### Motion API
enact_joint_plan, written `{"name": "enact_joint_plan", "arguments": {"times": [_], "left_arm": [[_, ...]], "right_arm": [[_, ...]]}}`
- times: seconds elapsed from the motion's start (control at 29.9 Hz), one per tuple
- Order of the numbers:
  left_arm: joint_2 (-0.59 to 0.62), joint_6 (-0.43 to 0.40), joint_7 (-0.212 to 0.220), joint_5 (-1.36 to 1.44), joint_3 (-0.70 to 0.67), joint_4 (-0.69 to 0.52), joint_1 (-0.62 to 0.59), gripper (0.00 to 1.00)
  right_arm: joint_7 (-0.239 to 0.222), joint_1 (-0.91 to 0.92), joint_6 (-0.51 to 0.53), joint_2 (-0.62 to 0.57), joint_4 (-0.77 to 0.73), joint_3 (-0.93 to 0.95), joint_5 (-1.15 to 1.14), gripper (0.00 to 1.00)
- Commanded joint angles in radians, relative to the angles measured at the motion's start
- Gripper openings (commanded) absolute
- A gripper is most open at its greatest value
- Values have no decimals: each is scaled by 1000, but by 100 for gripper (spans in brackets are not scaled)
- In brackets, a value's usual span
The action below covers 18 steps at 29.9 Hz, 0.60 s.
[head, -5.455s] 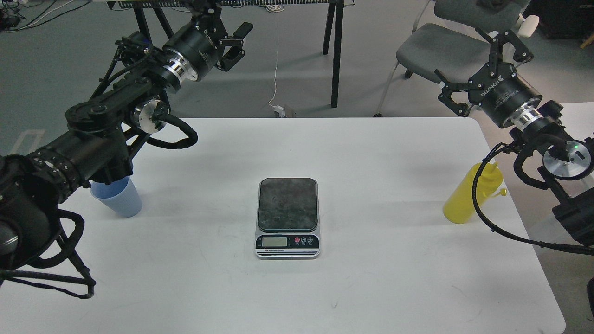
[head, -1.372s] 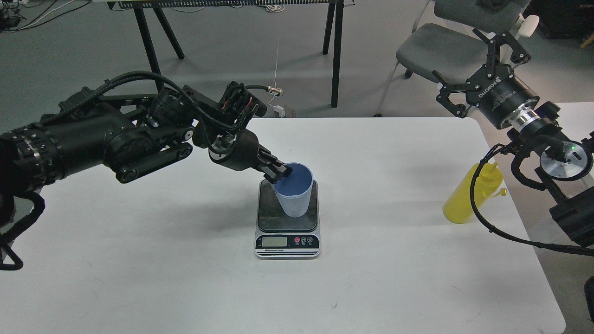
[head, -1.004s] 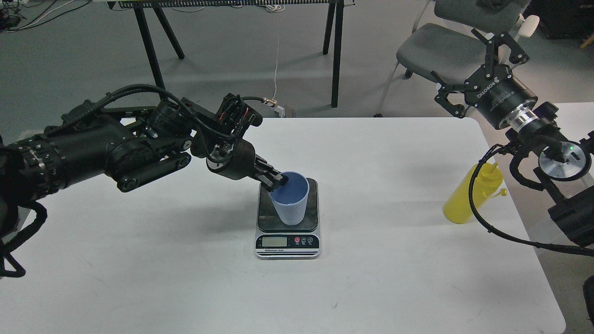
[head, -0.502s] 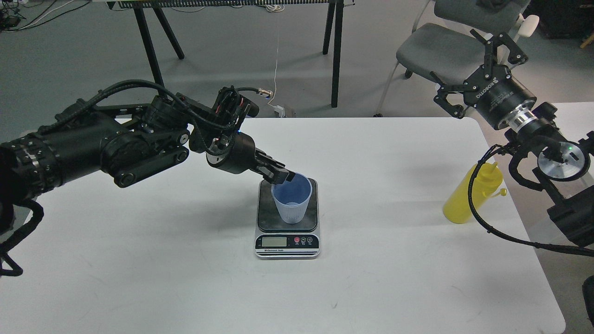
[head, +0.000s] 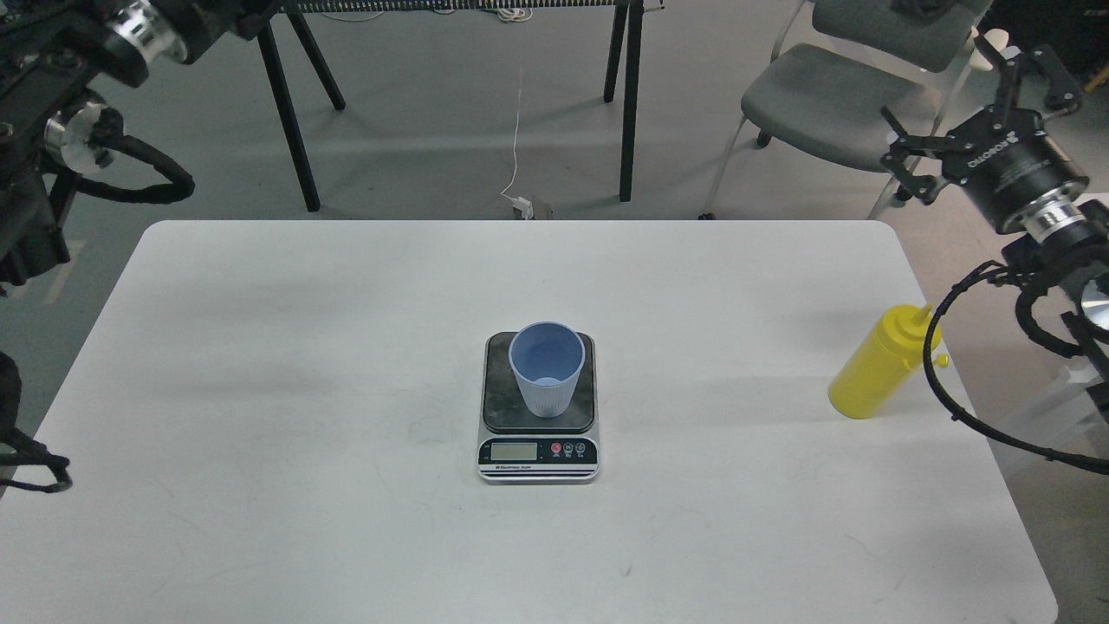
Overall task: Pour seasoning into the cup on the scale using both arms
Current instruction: 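Release the cup and retract the left arm away from the scale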
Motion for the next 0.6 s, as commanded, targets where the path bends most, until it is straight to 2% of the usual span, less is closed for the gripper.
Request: {"name": "enact_joint_plan", "arguments": {"times": [0.0, 0.13, 0.27, 0.4, 0.57], "left_arm": [[-40, -1, 0, -80, -13, 33, 95, 82], [-51, -1, 0, -89, -50, 36, 163, 84], [-67, -1, 0, -89, -77, 36, 203, 86], [-78, -1, 0, -90, -80, 38, 214, 87], [-94, -1, 0, -89, -77, 38, 218, 87]], "right_arm": [[-20, -87, 0, -116, 12, 5, 135, 100], [-65, -233, 0, -251, 44, 8, 339, 100], [-144, -452, 0, -323, 58, 8, 574, 100], [-198, -631, 0, -322, 75, 5, 689, 100], [-207, -773, 0, -255, 138, 5, 709, 100]]}}
